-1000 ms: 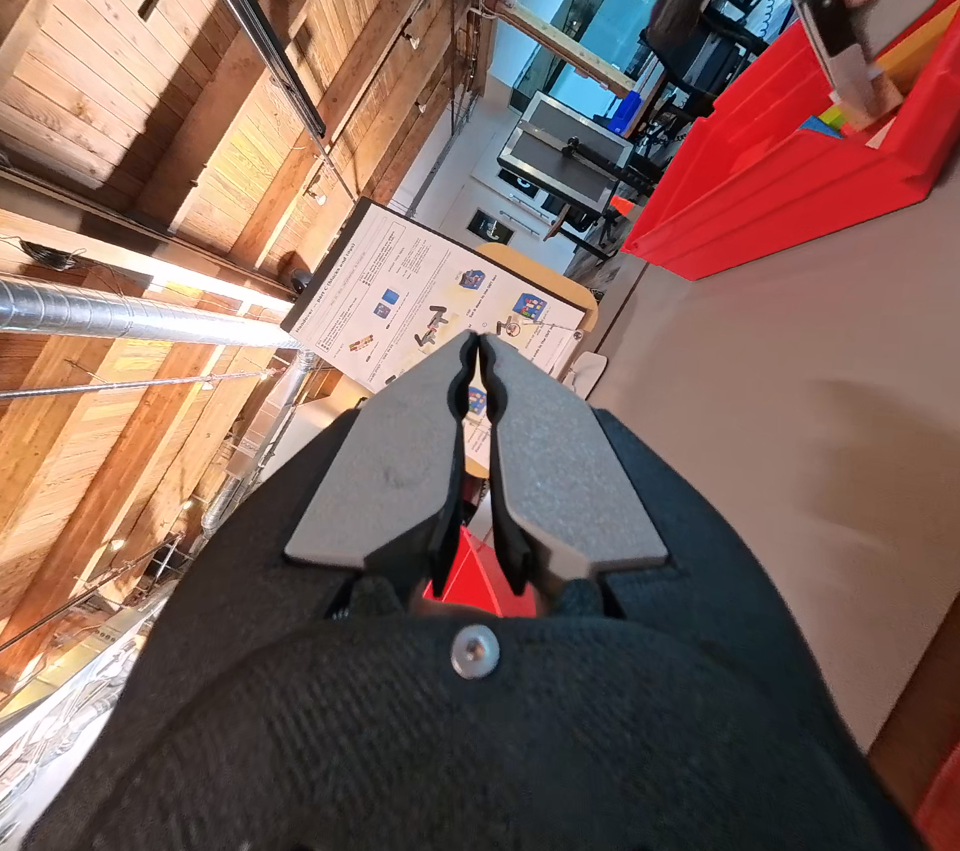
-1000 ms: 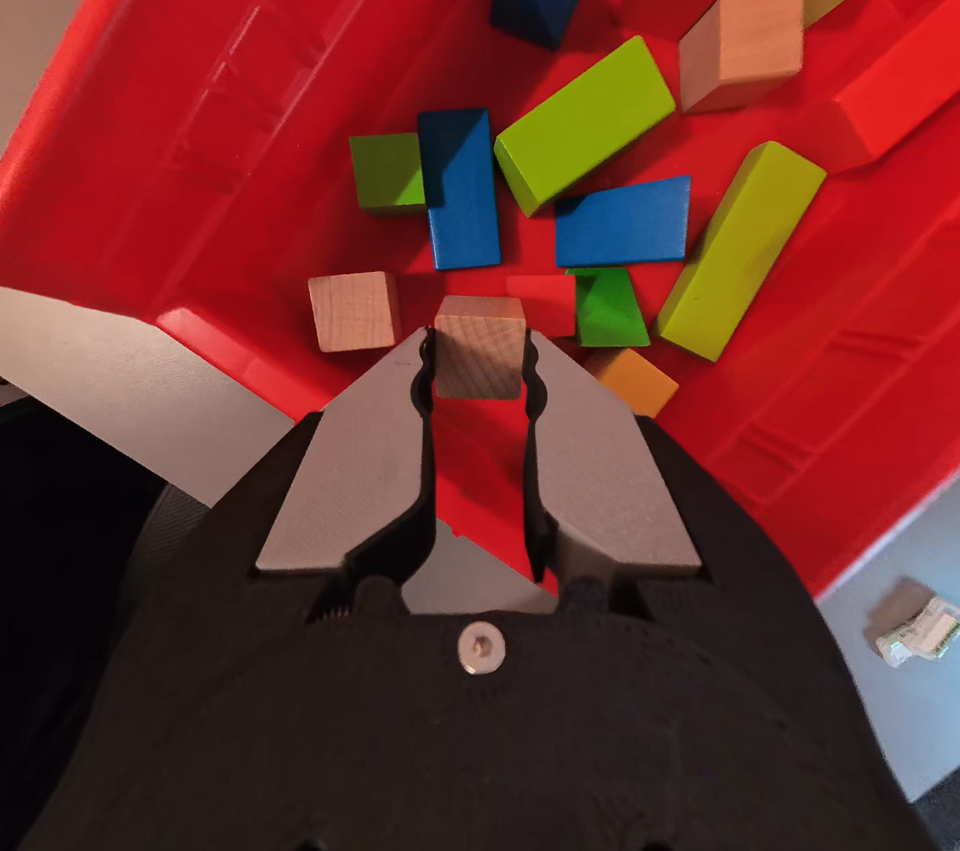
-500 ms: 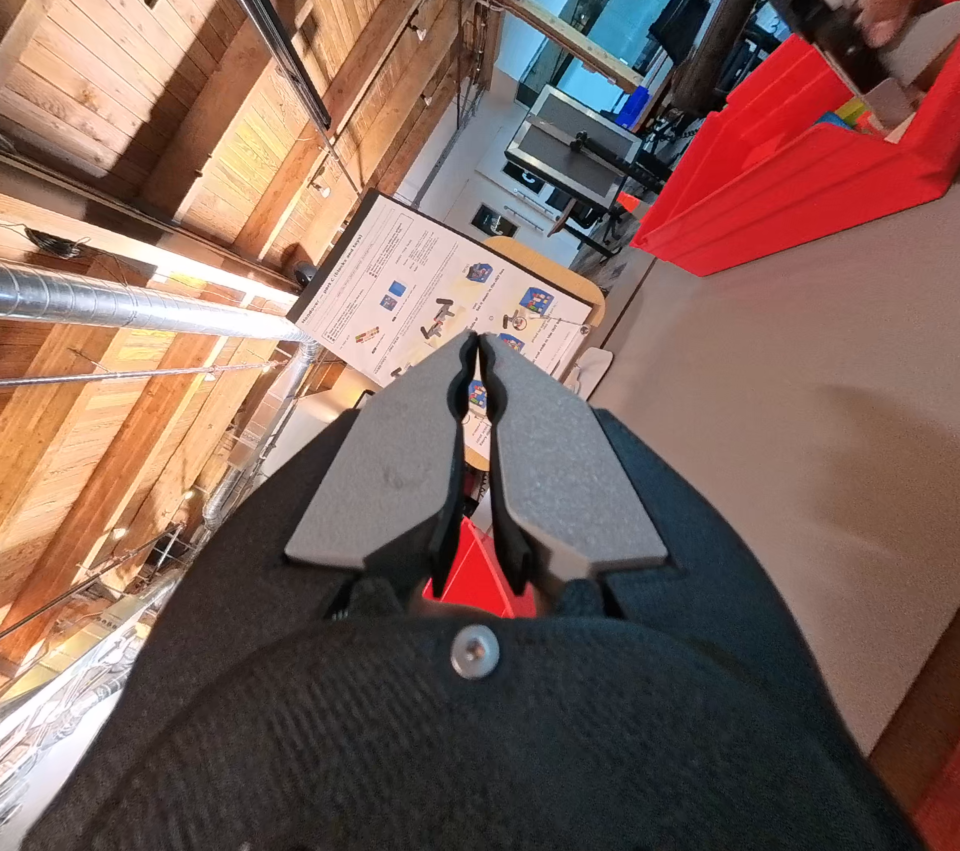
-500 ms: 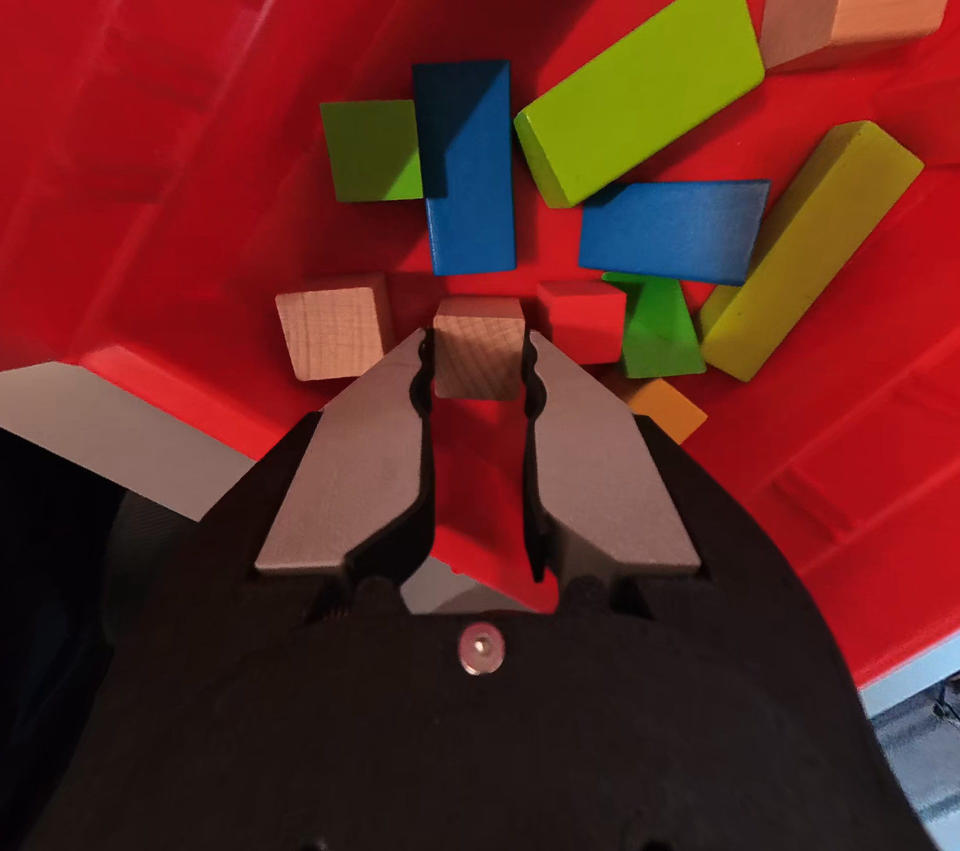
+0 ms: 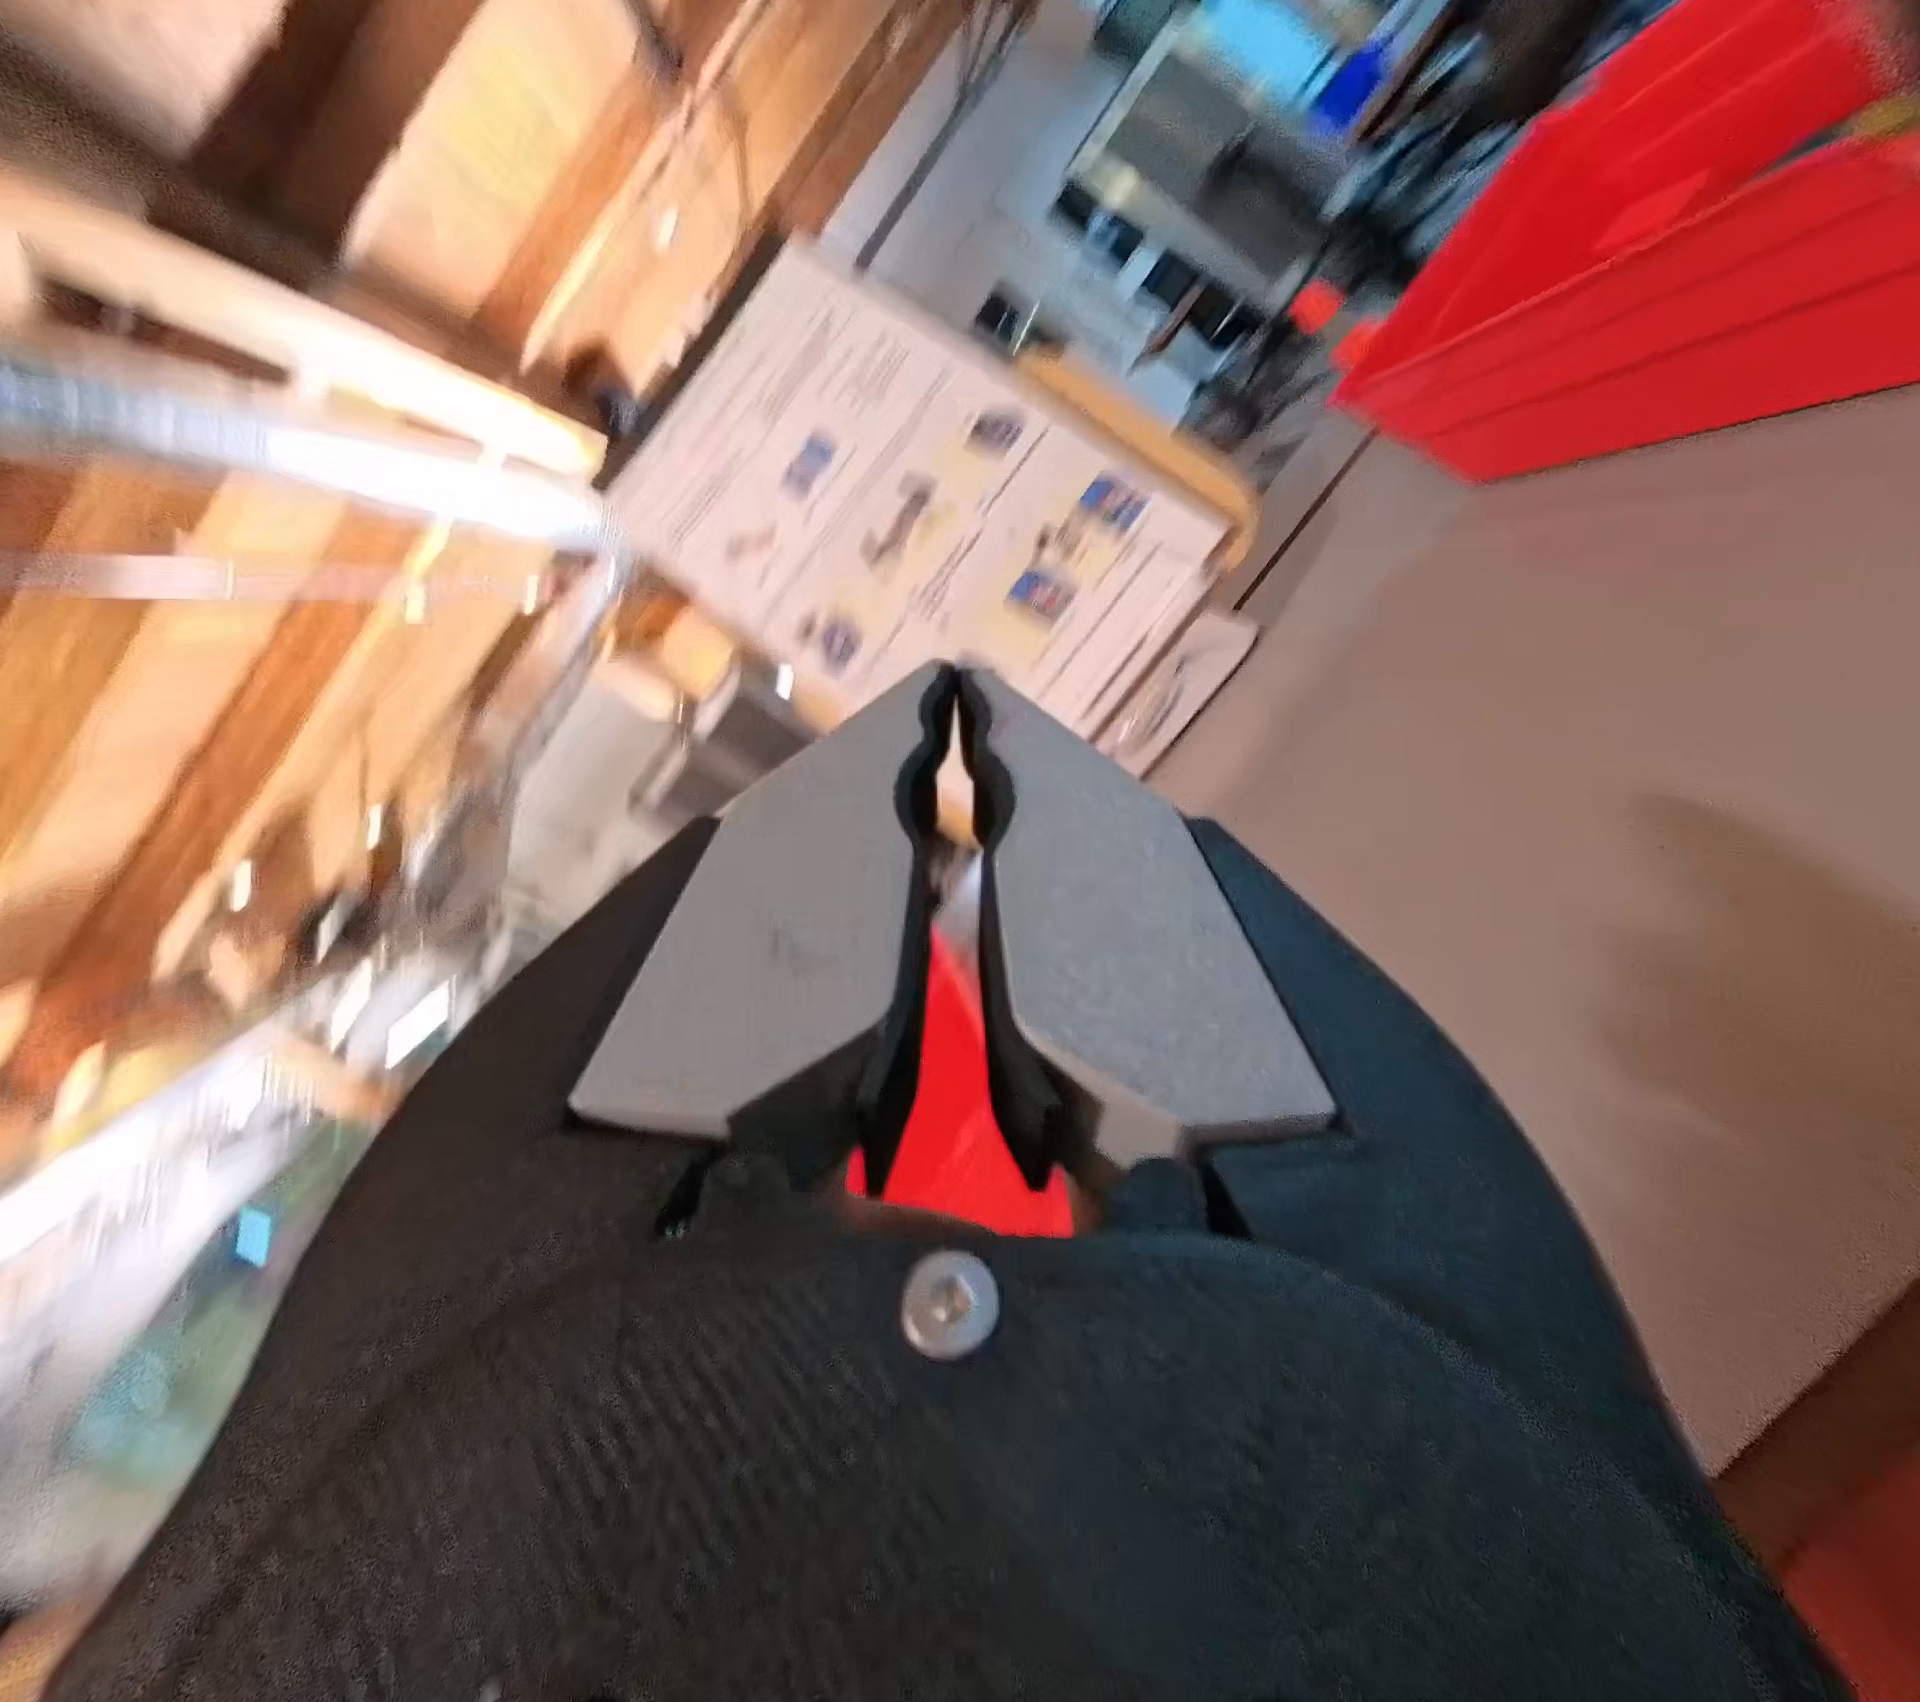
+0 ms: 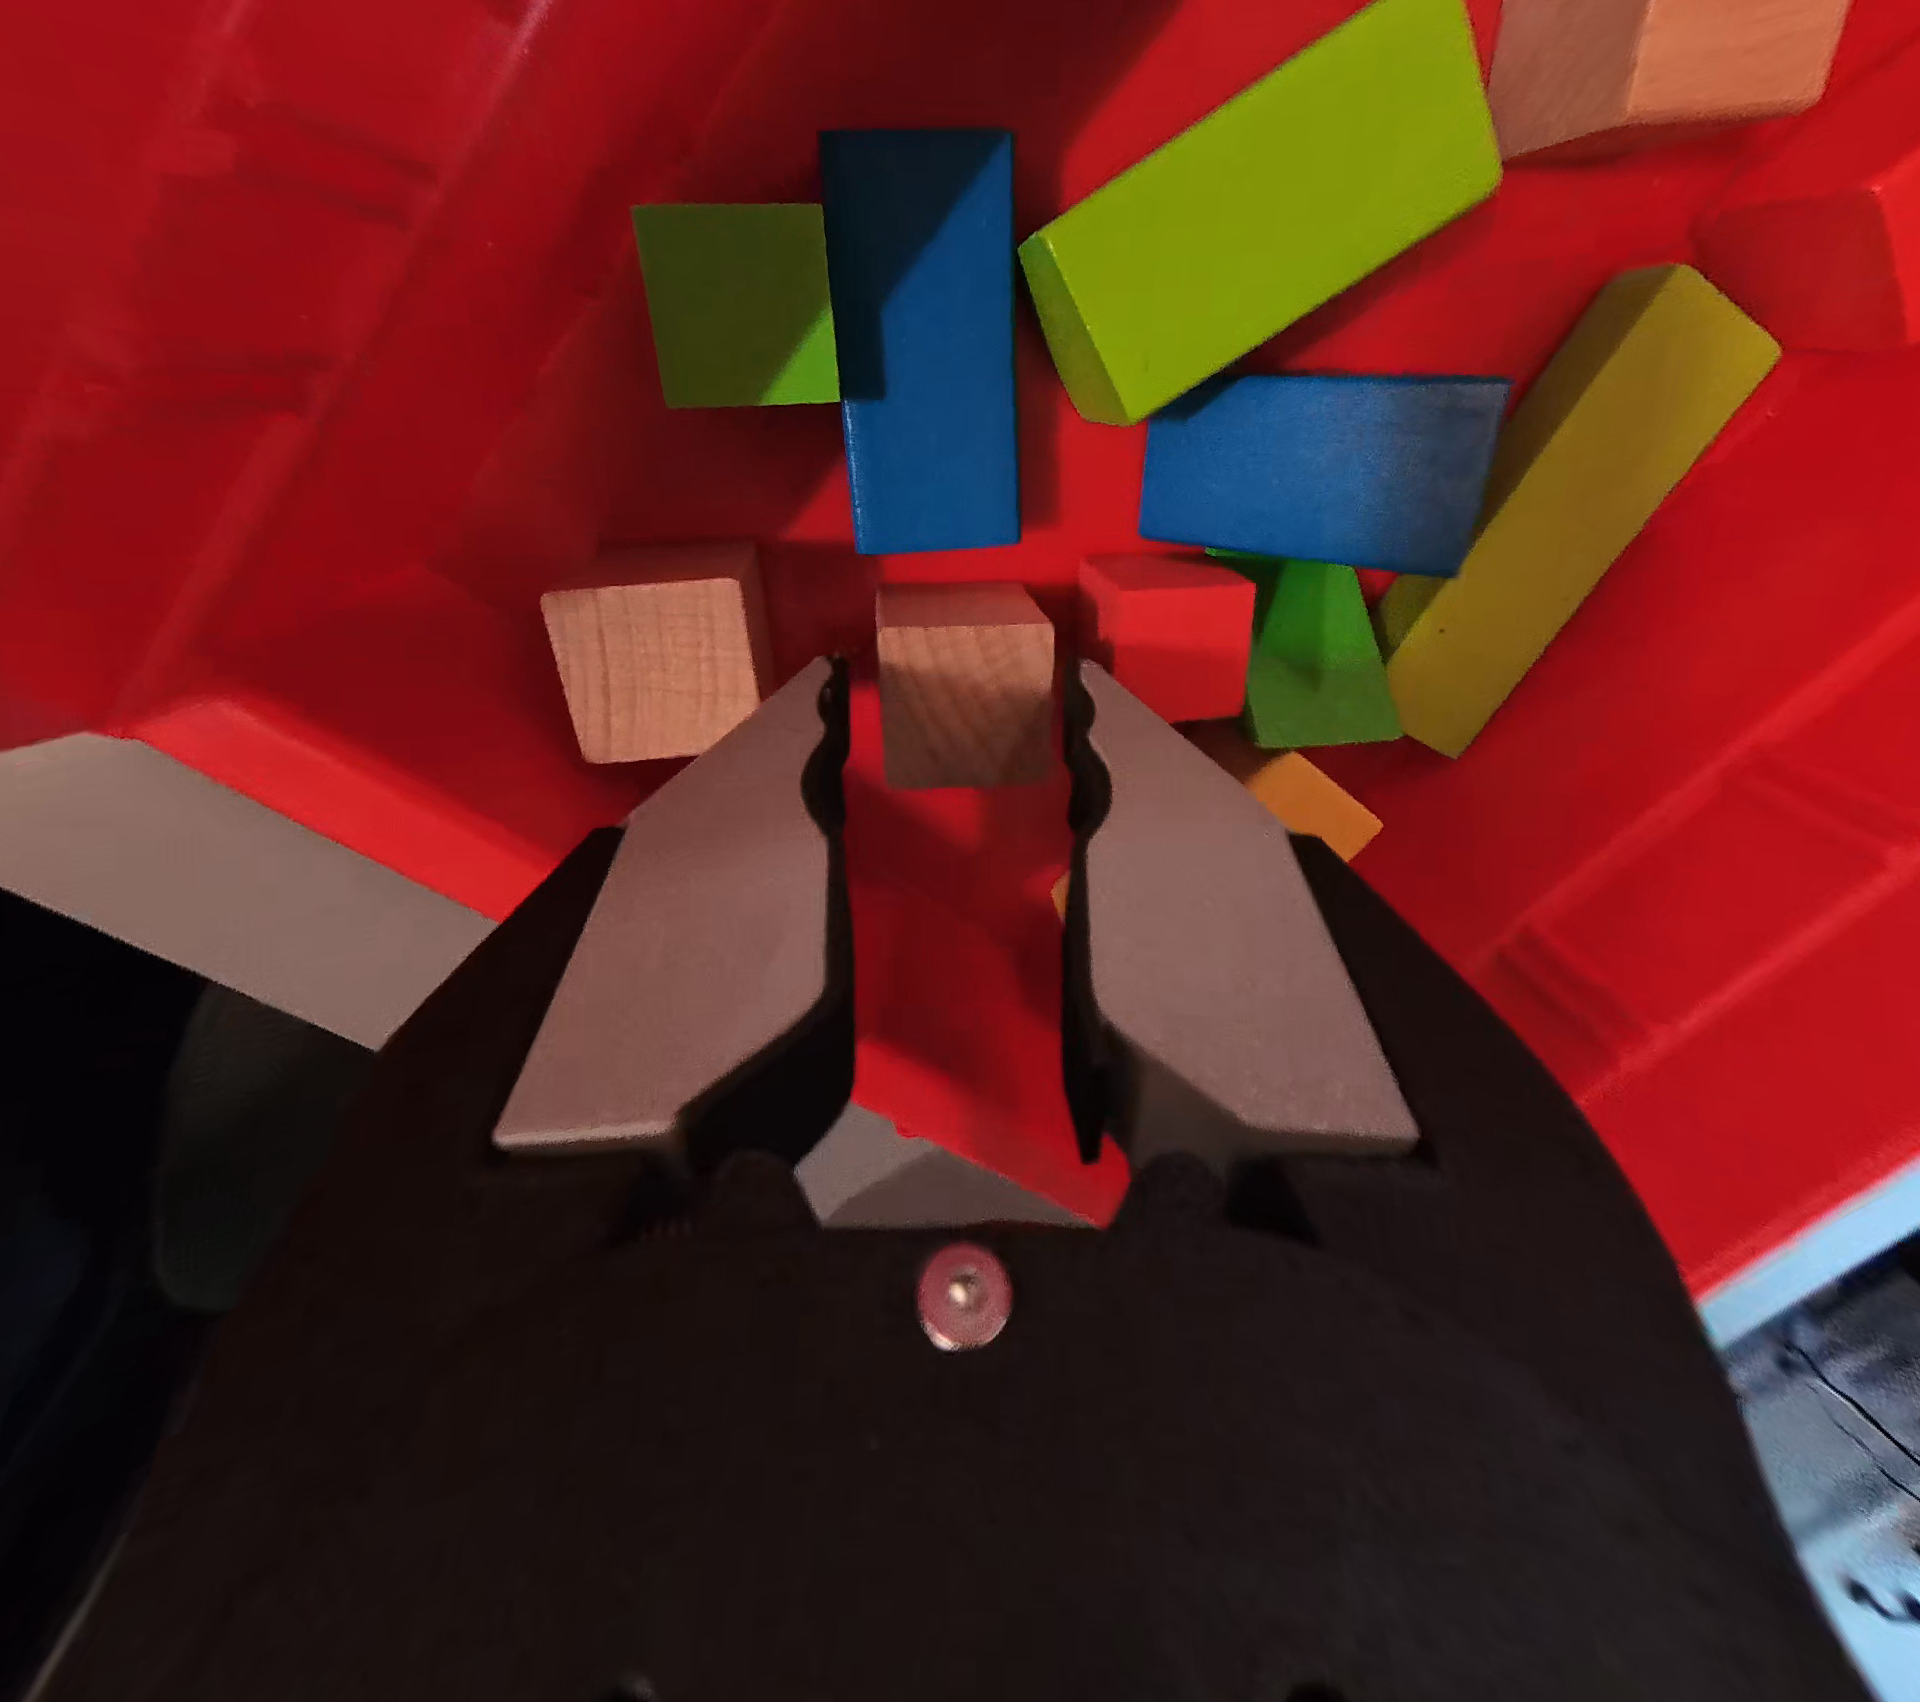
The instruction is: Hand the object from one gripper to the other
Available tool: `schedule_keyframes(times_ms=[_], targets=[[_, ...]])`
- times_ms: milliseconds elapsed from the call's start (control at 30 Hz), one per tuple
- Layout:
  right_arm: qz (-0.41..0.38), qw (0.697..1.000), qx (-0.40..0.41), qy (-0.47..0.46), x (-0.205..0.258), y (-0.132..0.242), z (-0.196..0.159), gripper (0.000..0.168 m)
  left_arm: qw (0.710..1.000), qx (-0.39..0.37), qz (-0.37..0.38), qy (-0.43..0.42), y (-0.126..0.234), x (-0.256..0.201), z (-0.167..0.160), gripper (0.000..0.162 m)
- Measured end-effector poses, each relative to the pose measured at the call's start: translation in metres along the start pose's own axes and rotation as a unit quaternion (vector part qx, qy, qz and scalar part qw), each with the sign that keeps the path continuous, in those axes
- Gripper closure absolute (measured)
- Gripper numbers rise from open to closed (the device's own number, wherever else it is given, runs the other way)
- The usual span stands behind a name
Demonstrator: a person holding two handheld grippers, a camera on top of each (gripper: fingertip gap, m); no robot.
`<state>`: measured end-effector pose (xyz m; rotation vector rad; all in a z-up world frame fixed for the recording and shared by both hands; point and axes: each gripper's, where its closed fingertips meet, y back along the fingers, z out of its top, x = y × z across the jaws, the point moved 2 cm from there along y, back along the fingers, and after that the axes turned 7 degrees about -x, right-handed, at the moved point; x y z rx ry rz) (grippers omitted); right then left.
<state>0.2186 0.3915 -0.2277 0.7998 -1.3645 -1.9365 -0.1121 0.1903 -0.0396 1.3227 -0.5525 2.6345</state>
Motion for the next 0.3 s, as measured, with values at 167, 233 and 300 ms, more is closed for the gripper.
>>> schedule_keyframes(times_ms=[167,233,300], targets=[[0.004,0.993,-0.111,-0.036,0.004,0.033,0.013,0.11,0.946,0.193,-0.046,0.257,0.007,0.023,-0.096,0.124],[0.007,0.988,-0.152,-0.034,0.01,0.046,0.016,0.11,0.918,0.23,-0.05,0.32,0.019,0.032,-0.13,0.116],[0.014,0.982,-0.187,-0.033,0.018,0.057,0.019,0.112,0.893,0.252,-0.066,0.367,0.028,0.033,-0.154,0.108]])
